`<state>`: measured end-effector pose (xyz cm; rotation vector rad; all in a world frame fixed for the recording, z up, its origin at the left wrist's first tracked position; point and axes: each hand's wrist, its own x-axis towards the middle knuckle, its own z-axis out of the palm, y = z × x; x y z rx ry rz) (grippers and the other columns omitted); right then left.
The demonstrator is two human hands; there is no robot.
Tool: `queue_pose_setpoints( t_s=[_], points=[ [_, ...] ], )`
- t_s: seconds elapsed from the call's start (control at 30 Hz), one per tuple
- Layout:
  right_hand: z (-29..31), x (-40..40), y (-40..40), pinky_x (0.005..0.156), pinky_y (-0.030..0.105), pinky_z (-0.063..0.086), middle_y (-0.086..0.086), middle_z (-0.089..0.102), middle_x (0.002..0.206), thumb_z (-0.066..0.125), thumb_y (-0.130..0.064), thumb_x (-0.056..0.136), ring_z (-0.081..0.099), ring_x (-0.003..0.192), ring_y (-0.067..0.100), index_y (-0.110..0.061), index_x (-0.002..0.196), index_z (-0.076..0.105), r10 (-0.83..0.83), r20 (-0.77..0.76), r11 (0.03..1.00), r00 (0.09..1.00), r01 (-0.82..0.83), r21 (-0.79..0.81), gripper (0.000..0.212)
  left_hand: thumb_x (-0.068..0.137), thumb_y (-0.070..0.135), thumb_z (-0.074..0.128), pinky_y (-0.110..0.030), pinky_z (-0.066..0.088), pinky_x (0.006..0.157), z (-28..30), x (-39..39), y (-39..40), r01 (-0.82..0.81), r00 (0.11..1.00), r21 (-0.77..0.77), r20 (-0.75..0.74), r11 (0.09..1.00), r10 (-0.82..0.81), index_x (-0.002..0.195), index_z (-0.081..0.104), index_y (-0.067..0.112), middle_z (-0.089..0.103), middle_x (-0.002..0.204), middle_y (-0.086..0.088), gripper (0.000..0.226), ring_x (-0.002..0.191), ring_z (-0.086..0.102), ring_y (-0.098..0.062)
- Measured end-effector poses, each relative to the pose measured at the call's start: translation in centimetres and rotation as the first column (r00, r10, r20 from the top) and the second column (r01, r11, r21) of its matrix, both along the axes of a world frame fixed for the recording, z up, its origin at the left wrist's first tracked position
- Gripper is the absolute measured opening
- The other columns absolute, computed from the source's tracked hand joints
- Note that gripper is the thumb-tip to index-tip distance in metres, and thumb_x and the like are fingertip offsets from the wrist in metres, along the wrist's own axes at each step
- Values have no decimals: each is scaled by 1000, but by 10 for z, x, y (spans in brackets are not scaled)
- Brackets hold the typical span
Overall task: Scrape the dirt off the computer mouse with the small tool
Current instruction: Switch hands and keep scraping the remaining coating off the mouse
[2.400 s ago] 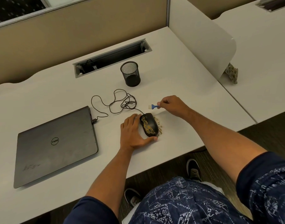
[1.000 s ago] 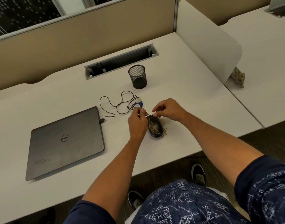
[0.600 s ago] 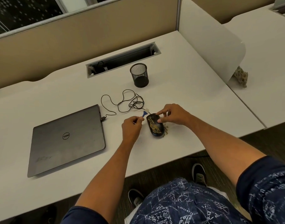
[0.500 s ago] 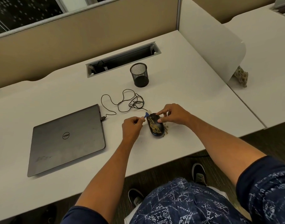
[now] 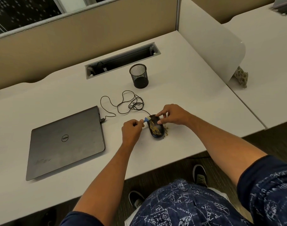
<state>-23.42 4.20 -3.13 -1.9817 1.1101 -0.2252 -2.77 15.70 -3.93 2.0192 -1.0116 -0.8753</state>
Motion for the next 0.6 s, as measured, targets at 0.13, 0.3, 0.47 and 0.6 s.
queue_pose_setpoints(
  t_s=[0.13, 0.3, 0.47, 0.6],
  points=[
    [1, 1, 0, 74, 27, 44, -9, 60, 92, 84, -38, 77, 52, 83, 8, -26, 117, 75, -4, -16, 1000, 1000, 4, 13, 43, 95, 32, 69, -22, 39, 55, -1, -2, -3, 9, 1000, 15, 12, 1000, -9, 79, 75, 7, 62, 62, 2, 31, 57, 51, -9],
    [3, 1, 0, 73, 27, 42, -10, 59, 90, 85, -39, 76, 51, 82, 6, -26, 115, 76, 5, -14, 1000, 1000, -5, 5, 43, 93, 29, 68, -24, 39, 54, 0, -1, -6, -58, 991, 29, 120, 998, 55, 72, 68, 3, 60, 60, -1, 33, 55, 51, -13],
    [3, 0, 0, 70, 26, 39, -10, 60, 89, 86, -40, 74, 52, 81, 6, -27, 114, 77, -11, -6, 1000, 1000, 11, 14, 43, 95, 32, 65, -26, 41, 57, -2, 6, -5, -137, 986, 6, 93, 991, 136, 76, 69, 4, 66, 68, -6, 35, 59, 53, -13],
    [4, 2, 0, 71, 26, 40, -11, 60, 89, 86, -40, 74, 53, 82, 6, -27, 114, 76, -11, -20, 1000, 1000, 12, 15, 43, 97, 39, 65, -24, 39, 58, 1, 9, -6, -39, 999, 19, 21, 999, 38, 82, 79, 16, 66, 67, 8, 31, 63, 54, -7]
  ],
)
